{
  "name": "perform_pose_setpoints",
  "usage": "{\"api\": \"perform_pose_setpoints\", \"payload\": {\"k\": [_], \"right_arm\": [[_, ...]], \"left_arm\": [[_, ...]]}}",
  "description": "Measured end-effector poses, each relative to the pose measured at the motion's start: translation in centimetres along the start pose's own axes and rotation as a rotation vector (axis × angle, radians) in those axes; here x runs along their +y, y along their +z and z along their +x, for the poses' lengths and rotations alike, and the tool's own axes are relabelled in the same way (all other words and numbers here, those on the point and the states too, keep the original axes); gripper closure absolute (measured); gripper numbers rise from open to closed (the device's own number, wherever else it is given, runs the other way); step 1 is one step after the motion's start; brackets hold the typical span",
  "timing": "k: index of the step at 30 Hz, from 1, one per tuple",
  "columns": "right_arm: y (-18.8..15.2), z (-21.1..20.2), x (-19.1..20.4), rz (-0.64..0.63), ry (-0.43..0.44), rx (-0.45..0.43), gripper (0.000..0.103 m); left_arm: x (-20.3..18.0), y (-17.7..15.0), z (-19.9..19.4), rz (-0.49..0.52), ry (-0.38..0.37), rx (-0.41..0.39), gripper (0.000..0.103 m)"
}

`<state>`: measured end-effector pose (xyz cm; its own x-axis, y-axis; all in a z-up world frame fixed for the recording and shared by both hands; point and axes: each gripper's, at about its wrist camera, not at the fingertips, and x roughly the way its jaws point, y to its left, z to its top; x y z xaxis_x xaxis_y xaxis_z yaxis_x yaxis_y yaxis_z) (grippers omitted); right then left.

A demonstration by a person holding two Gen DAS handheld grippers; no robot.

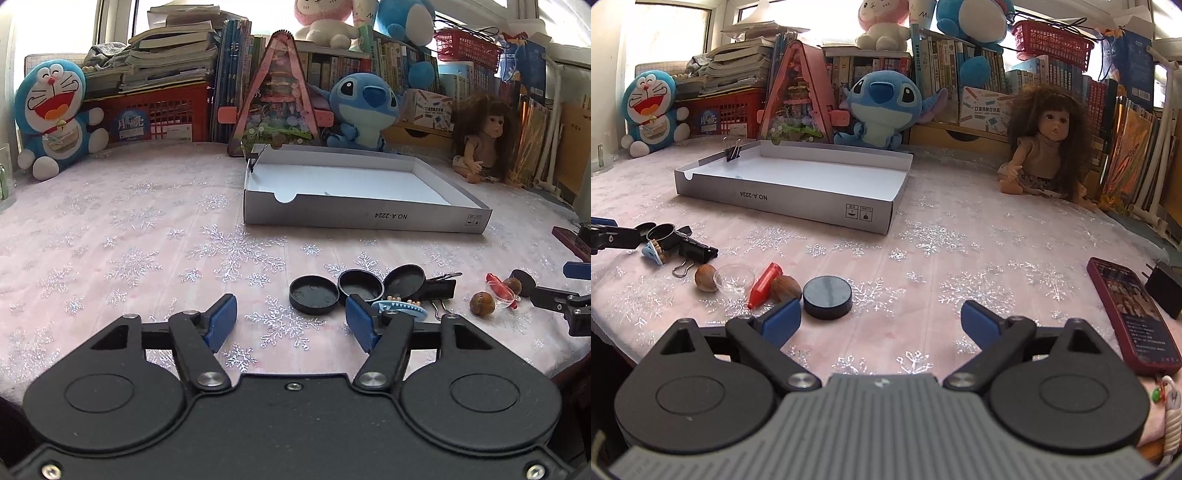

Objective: Organize rigid objects
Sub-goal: 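Grasp a black round lid with the left tool while the right tool grasps the black puck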

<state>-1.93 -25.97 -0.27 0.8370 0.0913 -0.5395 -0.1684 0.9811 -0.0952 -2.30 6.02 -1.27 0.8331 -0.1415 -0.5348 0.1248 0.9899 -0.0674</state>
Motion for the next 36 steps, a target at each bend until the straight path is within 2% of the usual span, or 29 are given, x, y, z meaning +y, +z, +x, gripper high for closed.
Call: {"api": "perform_pose_setpoints", "payload": {"k": [6,24,28,30,32,33,36], "right_arm": [[0.2,0.4,0.3,0.009,-0.010,-0.003,0.010],[0.8,1.5,1.1,0.012,0.005,0.001,0.024],[0.9,1.8,1.7,0.005,0.017,0.003,0.027],[0.9,1.8,2.0,-0.001,0.024,0.002,0.030],[0.9,1.8,2.1,-0.003,0.028,0.004,0.036],[0.9,1.8,2.2,-0.004,0.032,0.005,0.040],[0.9,1.6,2.4,-0.006,0.036,0.006,0.054]], "left_arm": [[-0.5,-0.2,0.5,0.015,0.008,0.000,0.047],[-1.5,0.4,2.4,0.041,0.039,-0.006,0.047],[-1.5,0.4,2.3,0.039,0.027,-0.010,0.054],[-1.6,0.4,2.3,0.034,0.020,-0.013,0.058],[-1.6,0.4,2.3,0.029,0.016,-0.015,0.066],[-1.6,0.4,2.3,0.026,0.014,-0.015,0.073],[-1.6,0.6,2.2,0.016,0.002,-0.014,0.073]]}}
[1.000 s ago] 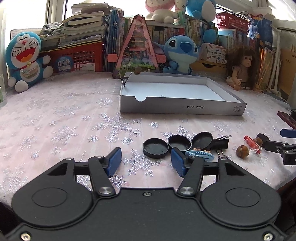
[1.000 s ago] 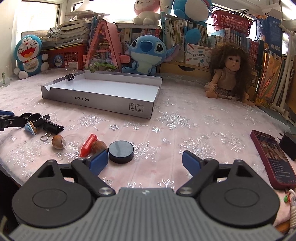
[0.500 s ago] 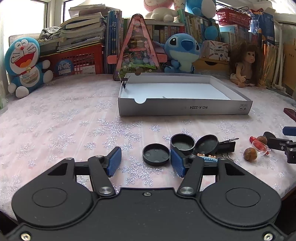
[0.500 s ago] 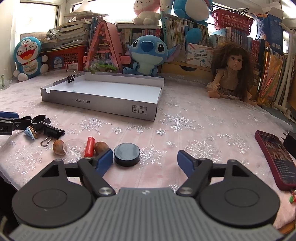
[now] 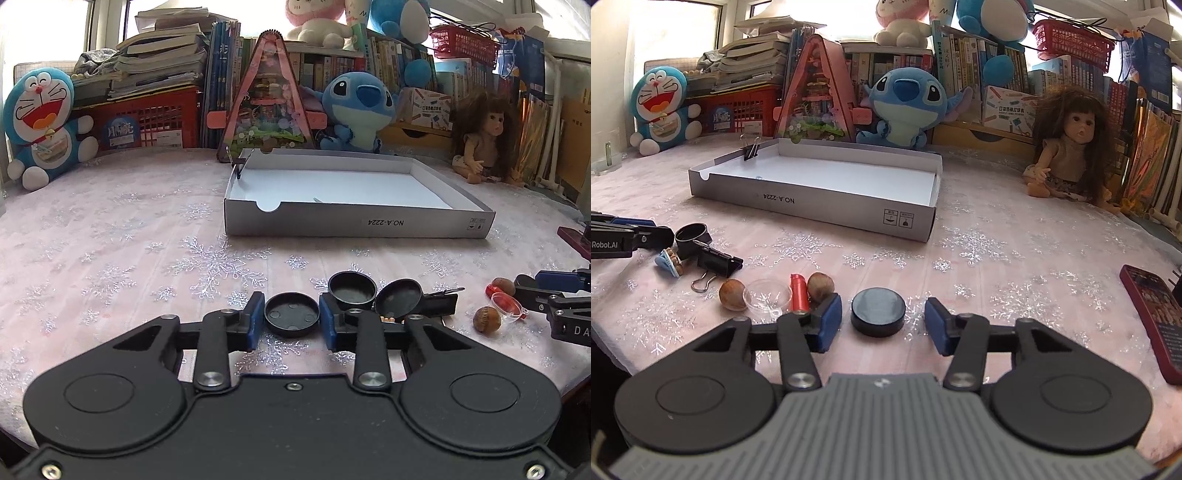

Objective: Organize rigid objects
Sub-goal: 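Grasp a black round lid with the left tool while the right tool grasps the black puck, then carry the lid and puck into the white tray and open both tools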

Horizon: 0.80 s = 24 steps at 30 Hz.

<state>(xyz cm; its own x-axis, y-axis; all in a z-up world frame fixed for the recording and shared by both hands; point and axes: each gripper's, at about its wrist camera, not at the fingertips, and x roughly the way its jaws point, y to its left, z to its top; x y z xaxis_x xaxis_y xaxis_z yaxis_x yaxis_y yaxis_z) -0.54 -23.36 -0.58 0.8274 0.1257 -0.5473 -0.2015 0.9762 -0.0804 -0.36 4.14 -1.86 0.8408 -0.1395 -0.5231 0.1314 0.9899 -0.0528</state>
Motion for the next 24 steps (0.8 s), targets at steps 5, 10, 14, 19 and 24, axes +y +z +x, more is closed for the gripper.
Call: {"api": "perform_pose_setpoints", "payload": {"k": [5,10,14,19,24], "right_arm": [[0.0,-0.5,0.1,-0.006,0.005,-0.002,0.066],[0.4,-0.7,-0.1,-0.004,-0.016,-0.006,0.066],[1.0,-0.4,-1.0,0.018,-0.054,-0.001,0.066],[1.6,0.0,-2.1,0.042,-0.098,0.009,0.066],[2.3,0.5,-3.0,0.072,-0.122,0.021,0.066]], "left_arm": [[-0.1,0.2,-0.3,-0.005,-0.010,-0.008,0.073],[0.0,0.7,-0.5,-0.015,0.007,-0.014,0.073],[0.2,1.3,-0.3,-0.023,0.044,-0.004,0.073],[1.0,2.1,0.0,-0.058,0.060,0.004,0.073],[1.6,3.3,0.3,-0.075,0.068,0.002,0.073]]}}
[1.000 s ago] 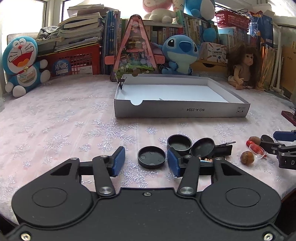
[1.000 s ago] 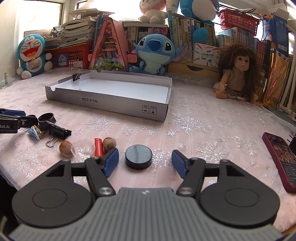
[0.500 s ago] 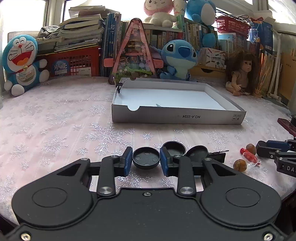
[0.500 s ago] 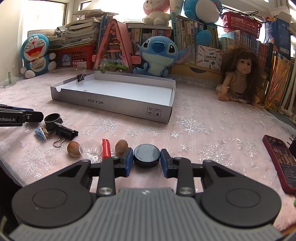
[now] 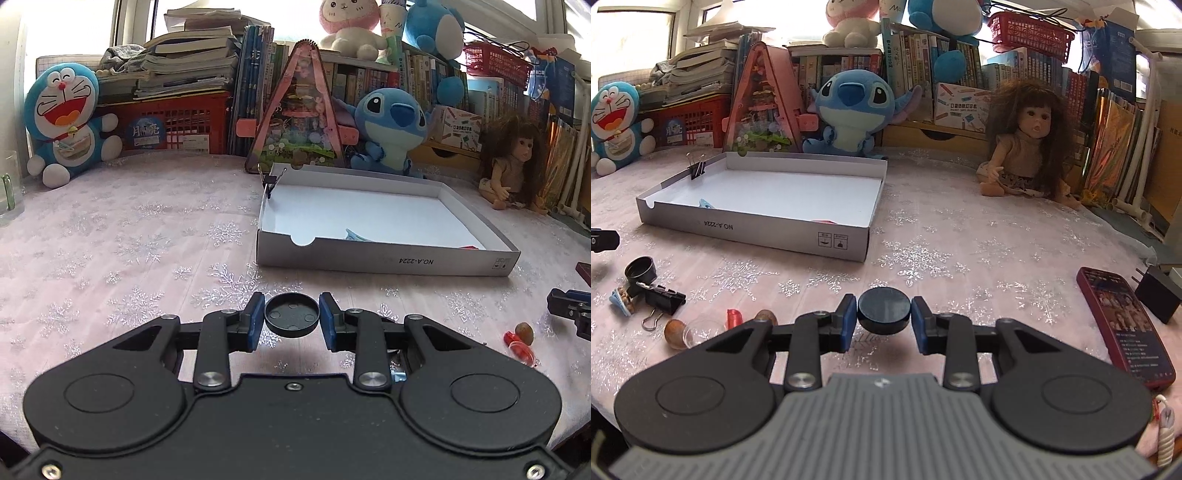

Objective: Organize rigid objects
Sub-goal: 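Carry the lid and puck into the white tray and open both tools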

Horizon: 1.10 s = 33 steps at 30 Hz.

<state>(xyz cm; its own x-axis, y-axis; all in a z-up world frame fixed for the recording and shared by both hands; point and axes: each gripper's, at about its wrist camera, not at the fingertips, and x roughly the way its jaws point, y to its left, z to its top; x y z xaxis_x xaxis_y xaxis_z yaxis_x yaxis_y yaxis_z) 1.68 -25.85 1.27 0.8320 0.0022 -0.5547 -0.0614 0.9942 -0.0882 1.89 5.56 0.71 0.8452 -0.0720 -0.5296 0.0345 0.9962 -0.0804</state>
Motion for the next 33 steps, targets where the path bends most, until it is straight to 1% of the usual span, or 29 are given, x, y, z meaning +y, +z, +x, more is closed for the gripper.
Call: {"api": "perform_pose_setpoints", "payload": {"k": [4,10,13,22,26,28,33], "right_arm": [[0.7,0.4,-0.5,0.019,-0.010,-0.001,0.066],[2.0,0.8,-0.9,0.032,-0.006,-0.009,0.066],[2.7,1.1,-1.0,0.037,-0.002,-0.014,0.066],[5.6,2.8,-1.1,0.076,0.048,0.004,0.066],[7.0,3.9,-1.2,0.101,0.078,0.019,0.065],[7.6,4.5,-1.1,0.105,0.094,0.030,0.065],[8.7,6.2,-0.9,0.118,0.130,0.065,0.065]], "left_arm": [[0.0,1.1,0.3,-0.010,0.001,-0.002,0.073],[-0.6,3.2,0.6,0.011,-0.006,-0.029,0.073],[-0.7,4.4,1.1,0.010,-0.013,-0.026,0.073],[-1.5,7.8,4.0,0.029,-0.034,0.032,0.073],[-1.4,8.9,5.9,0.005,-0.033,0.066,0.073],[-1.4,9.3,6.8,0.003,-0.032,0.075,0.073],[-1.9,9.3,9.0,0.034,-0.002,0.091,0.073]]}}
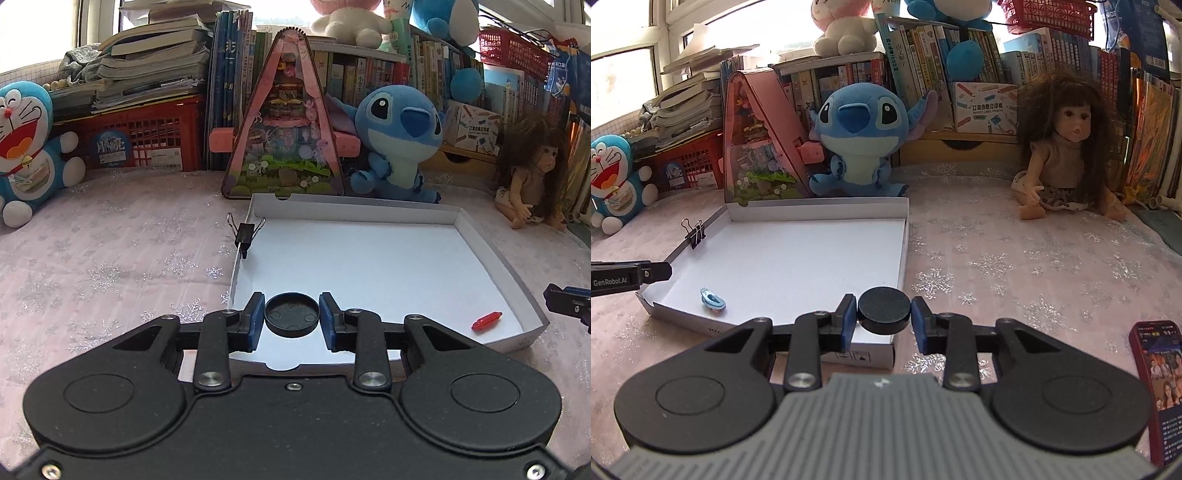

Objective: Organize rigid objects
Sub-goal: 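Carry the lid and puck into the white tray and open both tools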

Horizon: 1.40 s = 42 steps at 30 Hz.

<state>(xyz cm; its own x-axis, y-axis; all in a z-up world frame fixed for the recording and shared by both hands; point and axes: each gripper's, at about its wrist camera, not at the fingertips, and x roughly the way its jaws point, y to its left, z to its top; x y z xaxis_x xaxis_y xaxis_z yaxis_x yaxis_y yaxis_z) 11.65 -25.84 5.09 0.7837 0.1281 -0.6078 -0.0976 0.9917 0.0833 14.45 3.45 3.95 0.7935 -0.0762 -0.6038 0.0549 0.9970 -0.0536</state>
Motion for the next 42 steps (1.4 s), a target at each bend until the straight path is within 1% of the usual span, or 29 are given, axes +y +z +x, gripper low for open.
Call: {"api": "perform_pose_setpoints", "payload": {"k": [7,11,17,20,27,33,42], "right_arm": [[1.8,2.6,-0.1,0.038,0.039,0.078,0.065],[2.8,4.3,-0.2,0.063,0.060,0.127,0.065],[3.5,6.6,0.0,0.085,0.063,0.193,0.065],[3.3,6.6,0.5,0.107,0.109,0.200,0.065],[3.2,6.6,3.2,0.076,0.189,0.219,0.065],[2.8,7.2,4.3,0.064,0.205,0.249,0.065],[2.7,7.5,4.9,0.067,0.184,0.276,0.063]], "left_arm": [[-0.2,0.0,2.5,-0.012,0.008,0.051,0.073],[-0.5,0.2,3.1,-0.005,0.015,0.050,0.073],[-0.8,0.2,3.7,-0.005,0.023,0.062,0.073],[-0.9,0.1,3.9,-0.001,0.025,0.068,0.073],[-0.9,-0.1,4.3,0.003,0.031,0.082,0.073],[-0.8,-0.1,4.7,0.001,0.035,0.095,0.073],[-1.1,-0.3,5.1,0.017,0.039,0.093,0.073]]}}
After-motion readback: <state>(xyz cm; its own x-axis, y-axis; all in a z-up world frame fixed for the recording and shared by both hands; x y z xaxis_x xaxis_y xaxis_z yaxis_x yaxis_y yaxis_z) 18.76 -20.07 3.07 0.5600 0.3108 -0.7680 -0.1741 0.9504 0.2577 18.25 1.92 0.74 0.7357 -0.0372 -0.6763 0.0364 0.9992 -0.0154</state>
